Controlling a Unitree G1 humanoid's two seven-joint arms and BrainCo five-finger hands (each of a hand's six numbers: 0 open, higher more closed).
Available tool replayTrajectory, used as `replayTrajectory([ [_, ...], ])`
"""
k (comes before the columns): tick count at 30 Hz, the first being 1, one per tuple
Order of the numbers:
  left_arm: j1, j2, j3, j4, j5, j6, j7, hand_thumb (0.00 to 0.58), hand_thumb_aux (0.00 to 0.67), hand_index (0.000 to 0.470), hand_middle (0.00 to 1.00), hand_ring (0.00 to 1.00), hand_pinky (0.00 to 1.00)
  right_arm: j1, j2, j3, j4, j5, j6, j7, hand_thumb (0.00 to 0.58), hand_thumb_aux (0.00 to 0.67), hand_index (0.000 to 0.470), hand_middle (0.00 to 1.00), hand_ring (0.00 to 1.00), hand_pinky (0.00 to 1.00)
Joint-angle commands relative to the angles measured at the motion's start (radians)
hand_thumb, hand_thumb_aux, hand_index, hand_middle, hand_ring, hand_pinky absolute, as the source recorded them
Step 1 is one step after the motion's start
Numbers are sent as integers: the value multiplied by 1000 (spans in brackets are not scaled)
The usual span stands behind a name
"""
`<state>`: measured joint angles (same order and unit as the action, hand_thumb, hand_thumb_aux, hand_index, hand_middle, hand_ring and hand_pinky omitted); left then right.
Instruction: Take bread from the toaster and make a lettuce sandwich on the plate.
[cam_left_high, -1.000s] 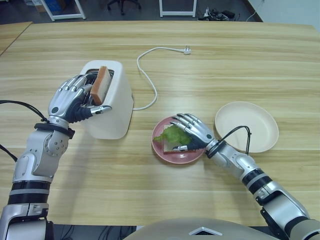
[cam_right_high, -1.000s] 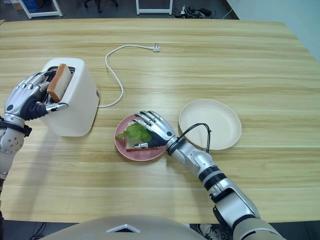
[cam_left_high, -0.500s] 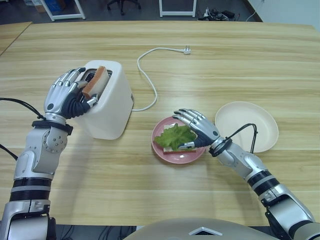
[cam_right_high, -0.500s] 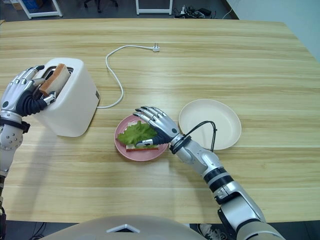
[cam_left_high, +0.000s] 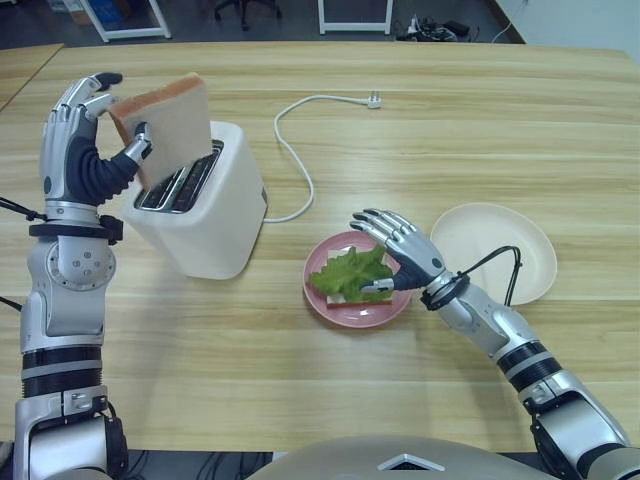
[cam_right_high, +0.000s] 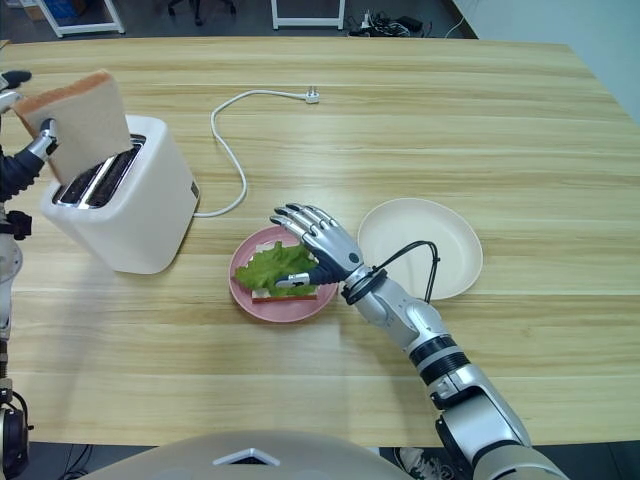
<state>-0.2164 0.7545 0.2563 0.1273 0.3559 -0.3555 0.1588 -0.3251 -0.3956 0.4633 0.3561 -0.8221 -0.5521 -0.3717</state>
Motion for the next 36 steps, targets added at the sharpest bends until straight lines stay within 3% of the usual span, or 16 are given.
replayTrajectory([
  [1, -14, -23, 15, -14, -58, -22, -28, 580, 670, 470, 1000, 1000, 1000, 11, -5, -29, -18, 24, -7, -6, 0, 0, 0, 39, 39, 39],
  [10, -73, -109, -19, -98, -244, -57, -145, 580, 670, 470, 1000, 1000, 1000, 36, -38, -116, -47, 86, -24, -12, 0, 0, 0, 27, 27, 27],
  [17, -115, -206, -177, -171, -386, -25, -359, 580, 670, 470, 1000, 1000, 1000, 98, -99, -256, -90, 291, -90, 58, 0, 0, 0, 31, 31, 31],
  [23, -177, -249, -359, -32, -410, -46, -625, 580, 670, 470, 1000, 1000, 1000, 228, -169, -287, -267, 851, -151, 421, 0, 0, 0, 39, 39, 39],
  [26, -214, -279, -422, 48, -434, -51, -744, 580, 670, 470, 1000, 1000, 1000, 338, -274, -217, -385, 1044, -186, 666, 0, 0, 0, 16, 16, 16],
  [30, -286, -302, -479, 172, -415, -91, -871, 580, 670, 470, 1000, 1000, 1000, 439, -340, -127, -486, 1132, -230, 899, 0, 0, 0, 0, 0, 0],
  [36, -429, -367, -529, 401, -379, -137, -988, 580, 670, 470, 1000, 1000, 1000, 444, -287, -74, -492, 1045, -200, 1019, 0, 0, 0, 0, 0, 0],
])
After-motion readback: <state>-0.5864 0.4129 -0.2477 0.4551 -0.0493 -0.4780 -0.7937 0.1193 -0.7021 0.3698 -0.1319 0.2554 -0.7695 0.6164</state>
